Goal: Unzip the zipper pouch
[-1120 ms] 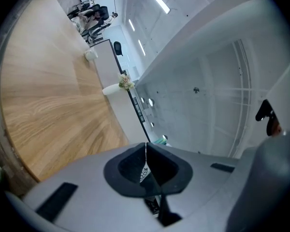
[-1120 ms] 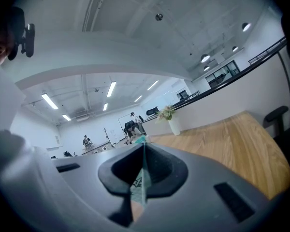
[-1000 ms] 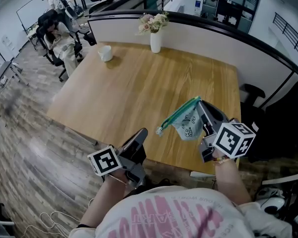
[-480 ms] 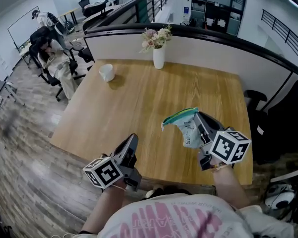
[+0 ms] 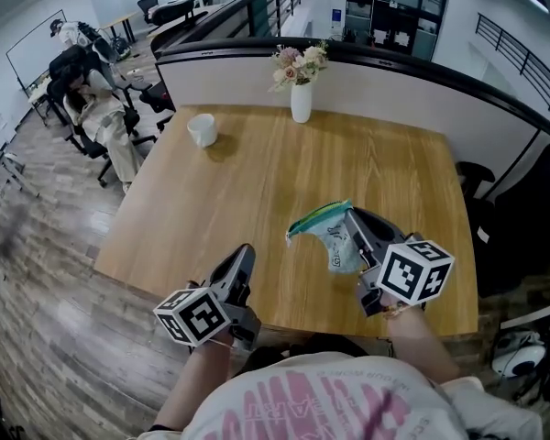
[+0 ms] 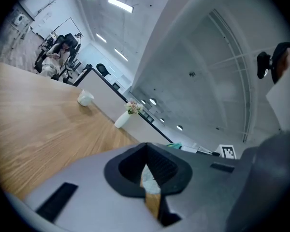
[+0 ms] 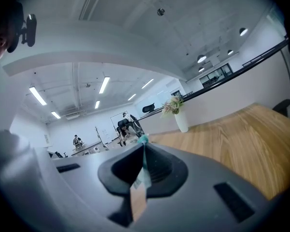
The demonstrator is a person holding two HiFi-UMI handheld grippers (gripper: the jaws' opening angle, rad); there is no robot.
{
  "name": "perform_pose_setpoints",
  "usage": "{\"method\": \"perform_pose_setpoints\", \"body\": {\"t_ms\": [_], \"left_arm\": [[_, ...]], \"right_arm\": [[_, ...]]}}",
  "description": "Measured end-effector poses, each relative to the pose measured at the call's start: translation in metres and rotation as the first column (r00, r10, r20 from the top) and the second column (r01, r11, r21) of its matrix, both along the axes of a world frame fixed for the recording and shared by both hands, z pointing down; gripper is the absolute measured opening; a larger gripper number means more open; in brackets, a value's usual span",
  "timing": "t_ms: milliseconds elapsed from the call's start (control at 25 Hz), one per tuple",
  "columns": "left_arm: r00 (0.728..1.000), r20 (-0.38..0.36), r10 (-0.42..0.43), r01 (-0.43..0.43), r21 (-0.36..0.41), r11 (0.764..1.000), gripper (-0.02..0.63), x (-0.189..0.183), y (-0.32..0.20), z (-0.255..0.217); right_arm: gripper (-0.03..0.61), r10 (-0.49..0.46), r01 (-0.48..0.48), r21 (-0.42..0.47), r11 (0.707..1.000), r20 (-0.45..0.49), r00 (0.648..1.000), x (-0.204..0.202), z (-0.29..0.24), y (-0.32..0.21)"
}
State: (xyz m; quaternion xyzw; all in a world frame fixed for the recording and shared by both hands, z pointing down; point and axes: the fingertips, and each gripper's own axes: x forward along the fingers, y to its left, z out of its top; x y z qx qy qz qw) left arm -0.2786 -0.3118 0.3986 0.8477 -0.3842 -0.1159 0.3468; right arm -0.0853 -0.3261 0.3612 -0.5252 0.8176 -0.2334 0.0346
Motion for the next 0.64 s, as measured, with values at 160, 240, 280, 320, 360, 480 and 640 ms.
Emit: {"method": "perform_pose_setpoints", "body": {"t_ms": [160,240,280,320,360,480,640], "left_arm": [[1.000,-0.024,-0.003,0.002,-0.021,1.000,-0.002,-0.001,-0.002,0.009],[1.000,-0.027,0.000,-0.001,-0.025,1.000,-0.002,0.001,-0.005,0.011],[1.000,-0.025,-0.002,0.001,-0.026,1.000,-0.002,0.002,-0.007,0.012],[1.000,-0.024,-0.007,0.006,-0.029,1.000,-0.002,0.002,-0.008,0.014],[1.000,-0.024,-0.013,0.012,-0.034,0.999,-0.002,0.003,-0.010,0.015],[0.999,-0.038,-0.021,0.019,-0.052,0.998,-0.002,0.004,-0.015,0.019],[0.998,-0.050,-0.031,0.028,-0.062,0.998,-0.002,0.003,-0.028,0.020]], "right_arm": [[0.008,0.004,-0.004,-0.011,1.000,-0.017,1.000,0.000,0.003,-0.001],[0.008,0.006,-0.006,-0.024,1.000,-0.019,1.000,0.002,0.007,-0.003],[0.008,0.004,-0.005,-0.033,0.999,-0.021,1.000,0.003,0.010,-0.004],[0.008,0.001,-0.002,-0.042,0.999,-0.024,1.000,0.003,0.013,-0.005],[0.008,-0.003,0.002,-0.049,0.999,-0.027,1.000,0.003,0.015,-0.006],[0.008,-0.009,0.007,-0.055,0.998,-0.039,0.999,0.005,0.015,-0.014],[0.008,-0.006,0.004,-0.053,0.999,-0.036,0.999,0.010,0.010,-0.029]]}}
